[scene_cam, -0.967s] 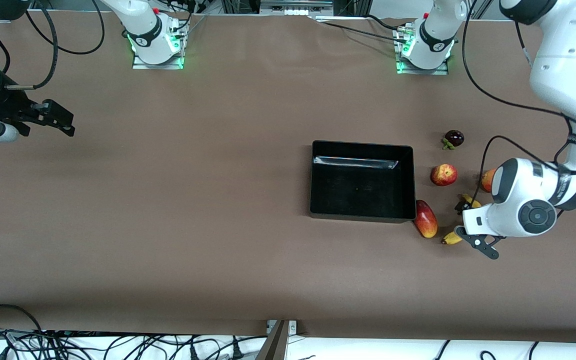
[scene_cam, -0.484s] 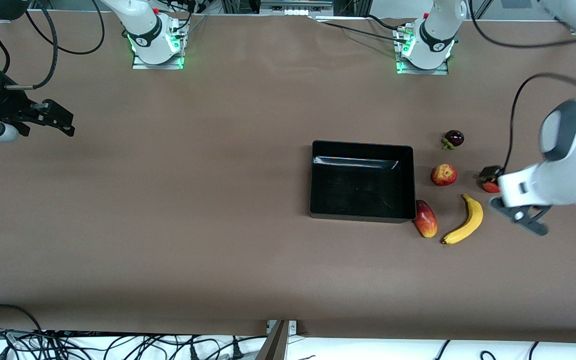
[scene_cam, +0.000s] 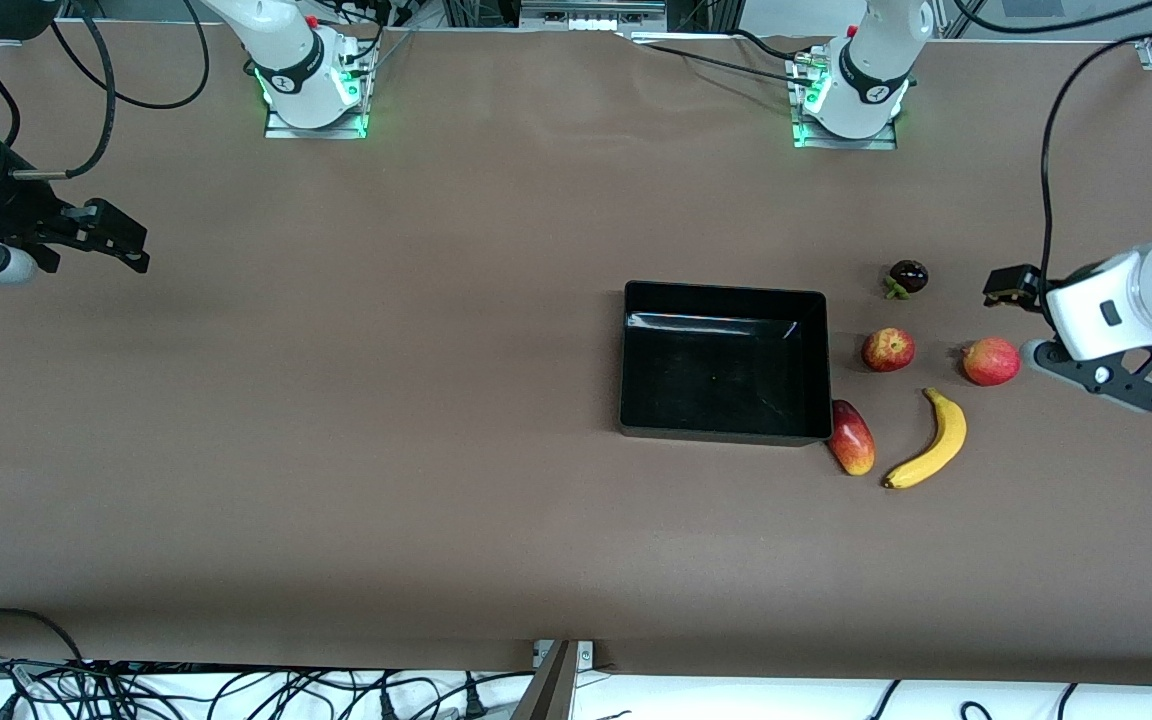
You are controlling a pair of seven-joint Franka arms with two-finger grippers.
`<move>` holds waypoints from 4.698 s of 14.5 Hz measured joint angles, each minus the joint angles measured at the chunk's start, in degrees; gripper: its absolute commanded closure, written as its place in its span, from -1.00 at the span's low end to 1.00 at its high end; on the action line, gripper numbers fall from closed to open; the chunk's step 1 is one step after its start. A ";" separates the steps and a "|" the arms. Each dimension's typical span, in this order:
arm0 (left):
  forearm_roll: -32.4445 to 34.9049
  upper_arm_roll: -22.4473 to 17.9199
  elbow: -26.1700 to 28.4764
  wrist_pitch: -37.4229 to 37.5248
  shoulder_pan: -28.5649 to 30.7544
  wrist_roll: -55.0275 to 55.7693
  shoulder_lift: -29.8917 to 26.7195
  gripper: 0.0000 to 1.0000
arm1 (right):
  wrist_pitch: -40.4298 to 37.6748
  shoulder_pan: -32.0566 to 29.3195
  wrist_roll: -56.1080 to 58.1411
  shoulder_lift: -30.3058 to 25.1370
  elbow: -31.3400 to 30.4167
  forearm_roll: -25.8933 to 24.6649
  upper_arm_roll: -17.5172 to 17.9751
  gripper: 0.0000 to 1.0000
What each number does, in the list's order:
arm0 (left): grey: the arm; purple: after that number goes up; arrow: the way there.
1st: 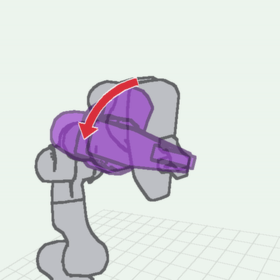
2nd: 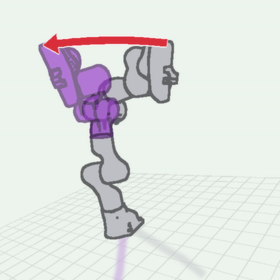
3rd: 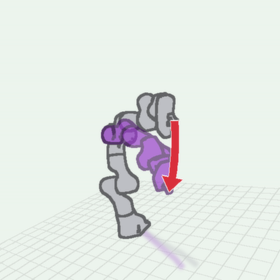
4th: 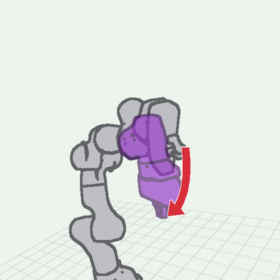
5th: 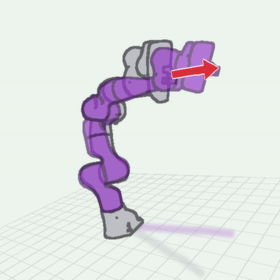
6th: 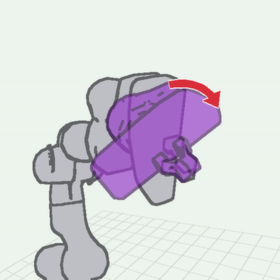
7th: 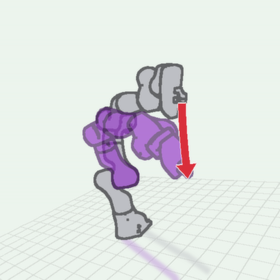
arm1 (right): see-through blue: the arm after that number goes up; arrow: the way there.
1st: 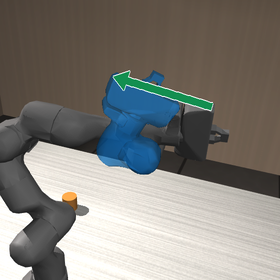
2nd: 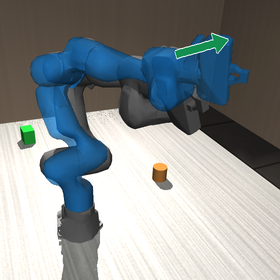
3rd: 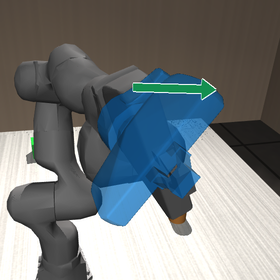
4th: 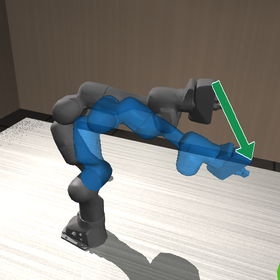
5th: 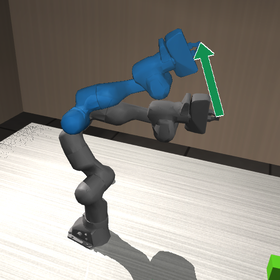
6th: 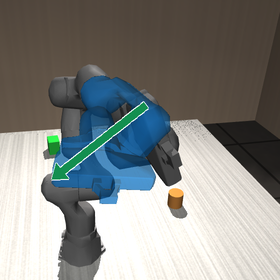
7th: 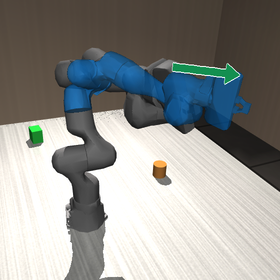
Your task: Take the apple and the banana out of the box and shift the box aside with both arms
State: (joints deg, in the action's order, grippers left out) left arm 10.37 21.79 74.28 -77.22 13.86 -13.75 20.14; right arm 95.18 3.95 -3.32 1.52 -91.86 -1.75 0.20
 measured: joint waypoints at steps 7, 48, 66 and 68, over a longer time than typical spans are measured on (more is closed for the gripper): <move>-7.45 -17.84 8.94 -5.21 -11.35 9.24 -12.14 -1.00 | 0.00 0.00 0.00 0.00 0.01 0.00 0.00 -1.00; -7.75 -20.68 21.20 -13.98 -14.82 16.01 -21.13 -1.00 | 0.00 0.00 0.00 0.01 0.01 0.00 0.03 -1.00; -7.75 -20.41 21.20 -13.95 -14.91 16.01 -21.21 -1.00 | 27.98 38.26 -36.28 42.21 18.71 4.22 4.02 -1.00; -7.75 -20.37 21.20 -13.90 -14.95 16.01 -21.21 -1.00 | 30.24 40.14 -38.81 46.41 21.33 4.21 3.99 -1.00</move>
State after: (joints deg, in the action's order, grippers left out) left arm 2.62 1.42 95.48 -91.12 -1.09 2.27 -1.07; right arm 125.42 44.09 -42.13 47.93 -70.53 2.47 4.19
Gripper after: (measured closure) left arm 0.000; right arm 0.000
